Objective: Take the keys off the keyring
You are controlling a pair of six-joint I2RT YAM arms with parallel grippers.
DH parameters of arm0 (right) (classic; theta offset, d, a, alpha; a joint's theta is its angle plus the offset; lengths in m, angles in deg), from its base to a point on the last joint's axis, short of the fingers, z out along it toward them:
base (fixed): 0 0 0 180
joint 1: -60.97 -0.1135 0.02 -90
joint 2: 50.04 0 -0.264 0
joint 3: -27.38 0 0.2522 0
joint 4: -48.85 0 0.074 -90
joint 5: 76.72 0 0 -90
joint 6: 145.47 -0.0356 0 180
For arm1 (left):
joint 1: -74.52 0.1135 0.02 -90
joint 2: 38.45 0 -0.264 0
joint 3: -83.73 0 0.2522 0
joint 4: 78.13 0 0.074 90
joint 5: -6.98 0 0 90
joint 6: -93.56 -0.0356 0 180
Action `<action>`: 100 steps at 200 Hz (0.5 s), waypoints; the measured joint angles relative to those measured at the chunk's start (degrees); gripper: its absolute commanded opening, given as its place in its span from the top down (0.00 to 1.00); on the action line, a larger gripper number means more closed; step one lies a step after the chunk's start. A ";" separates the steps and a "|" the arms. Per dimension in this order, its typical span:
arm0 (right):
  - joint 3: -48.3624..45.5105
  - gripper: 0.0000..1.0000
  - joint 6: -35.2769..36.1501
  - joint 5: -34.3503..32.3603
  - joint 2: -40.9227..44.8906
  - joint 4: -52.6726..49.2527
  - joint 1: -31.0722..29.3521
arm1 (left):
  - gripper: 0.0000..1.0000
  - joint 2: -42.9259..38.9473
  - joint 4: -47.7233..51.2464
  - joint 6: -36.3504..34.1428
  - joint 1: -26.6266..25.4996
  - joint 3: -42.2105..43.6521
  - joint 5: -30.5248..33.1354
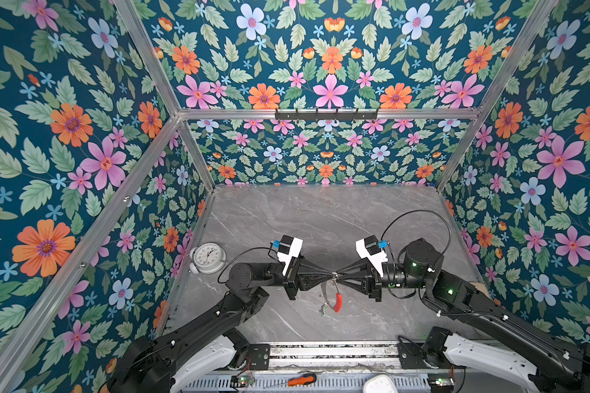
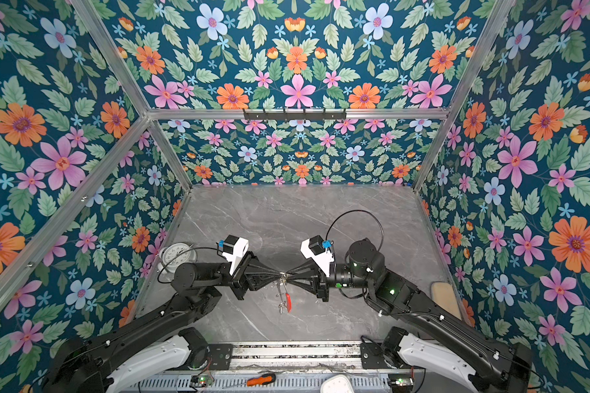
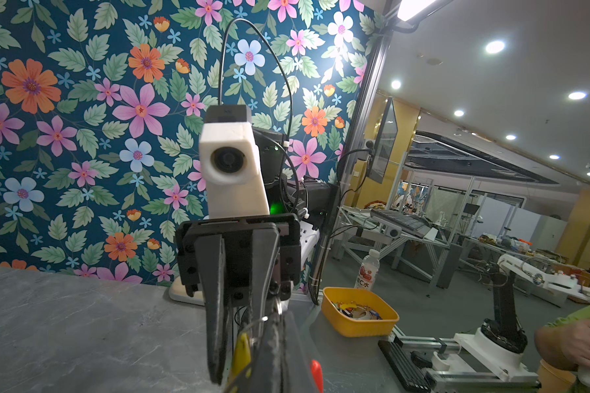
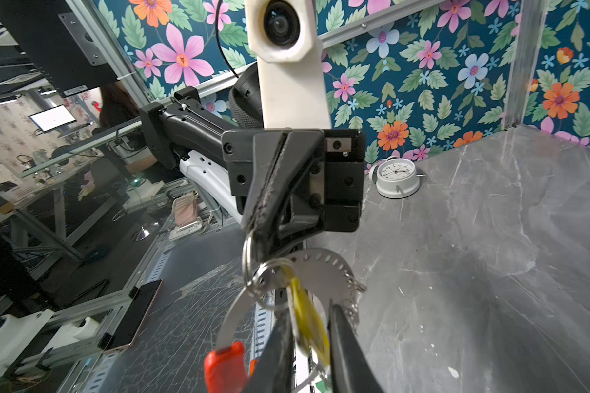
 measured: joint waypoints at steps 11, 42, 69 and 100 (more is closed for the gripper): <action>0.00 0.93 0.02 0.57 0.04 0.00 0.00 | 1.00 -0.13 0.00 0.00 0.02 0.07 0.24; 0.00 1.00 -0.15 1.42 0.02 0.00 -0.04 | 1.00 -0.09 0.04 0.00 0.02 0.09 0.76; 0.00 1.00 0.00 1.42 -0.09 -0.07 0.00 | 1.00 -0.09 -0.04 0.00 0.02 0.31 1.75; 0.42 1.00 0.26 1.36 -0.76 -1.60 -0.33 | 1.00 -0.31 -0.79 0.02 0.00 0.96 3.21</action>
